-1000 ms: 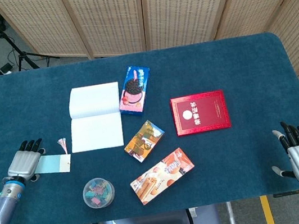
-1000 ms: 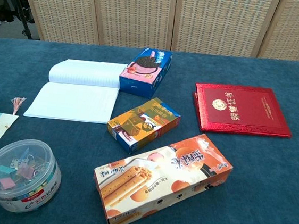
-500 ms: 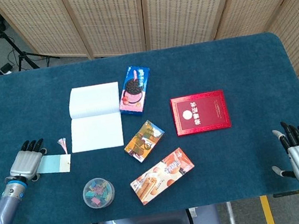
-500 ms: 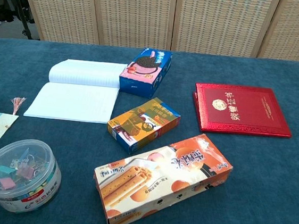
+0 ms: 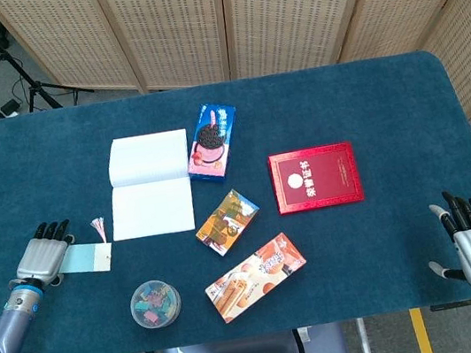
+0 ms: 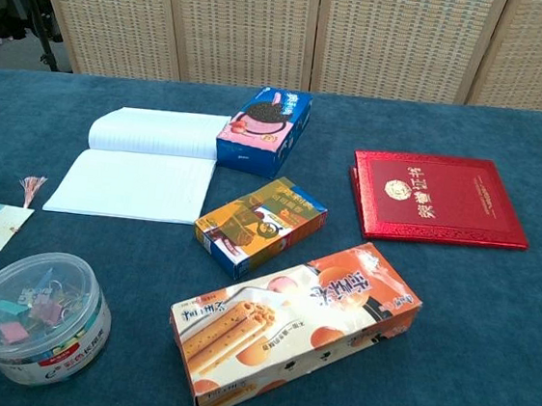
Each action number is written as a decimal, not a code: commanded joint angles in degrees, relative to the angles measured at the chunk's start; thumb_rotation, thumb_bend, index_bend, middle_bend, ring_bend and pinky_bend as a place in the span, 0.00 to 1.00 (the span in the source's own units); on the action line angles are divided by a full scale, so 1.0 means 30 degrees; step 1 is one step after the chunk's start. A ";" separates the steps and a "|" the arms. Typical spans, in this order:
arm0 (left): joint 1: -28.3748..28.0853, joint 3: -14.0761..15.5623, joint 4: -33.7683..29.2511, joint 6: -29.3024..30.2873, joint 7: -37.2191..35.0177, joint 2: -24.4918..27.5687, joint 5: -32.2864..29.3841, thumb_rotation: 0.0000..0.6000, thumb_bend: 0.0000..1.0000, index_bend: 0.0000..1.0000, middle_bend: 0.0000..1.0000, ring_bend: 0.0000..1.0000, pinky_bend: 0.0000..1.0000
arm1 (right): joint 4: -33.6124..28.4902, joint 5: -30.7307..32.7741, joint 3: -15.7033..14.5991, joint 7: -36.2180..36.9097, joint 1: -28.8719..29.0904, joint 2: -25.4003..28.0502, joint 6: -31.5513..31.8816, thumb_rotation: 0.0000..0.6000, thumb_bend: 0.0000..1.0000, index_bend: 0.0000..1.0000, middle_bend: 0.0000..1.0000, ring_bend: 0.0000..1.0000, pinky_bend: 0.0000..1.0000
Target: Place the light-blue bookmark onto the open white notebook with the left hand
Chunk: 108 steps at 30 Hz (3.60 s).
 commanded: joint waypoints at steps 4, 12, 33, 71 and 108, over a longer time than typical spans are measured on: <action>0.0047 0.0043 -0.0028 -0.0024 -0.0104 0.0008 0.0016 1.00 0.22 0.29 0.00 0.00 0.00 | -0.0004 0.0000 0.0003 -0.0007 -0.0004 -0.0003 0.0011 1.00 0.10 0.12 0.00 0.00 0.00; 0.0083 0.0044 0.0028 -0.0021 -0.0195 -0.0005 0.0008 1.00 0.25 0.30 0.00 0.00 0.00 | 0.0000 0.0007 -0.0007 -0.0044 0.0009 -0.0028 -0.0025 1.00 0.10 0.12 0.00 0.00 0.00; 0.0169 -0.0233 -0.0561 0.0779 -0.0730 0.0525 0.0530 1.00 0.27 0.35 0.00 0.00 0.00 | -0.0032 0.0002 -0.0018 -0.0054 -0.0002 -0.0016 -0.0015 1.00 0.10 0.12 0.00 0.00 0.00; -0.7485 -0.3130 -0.5573 -0.0665 0.6598 0.0513 -1.1693 1.00 0.30 0.37 0.00 0.00 0.00 | 0.0711 0.1718 0.0569 0.2061 0.0573 0.0470 -0.1723 1.00 0.10 0.12 0.00 0.00 0.00; -1.1642 -0.2984 -0.3801 -0.0290 0.6912 -0.1126 -1.5901 1.00 0.30 0.37 0.00 0.00 0.00 | 0.1474 0.2928 0.0866 0.2795 0.0939 0.0471 -0.2710 1.00 0.10 0.12 0.00 0.00 0.00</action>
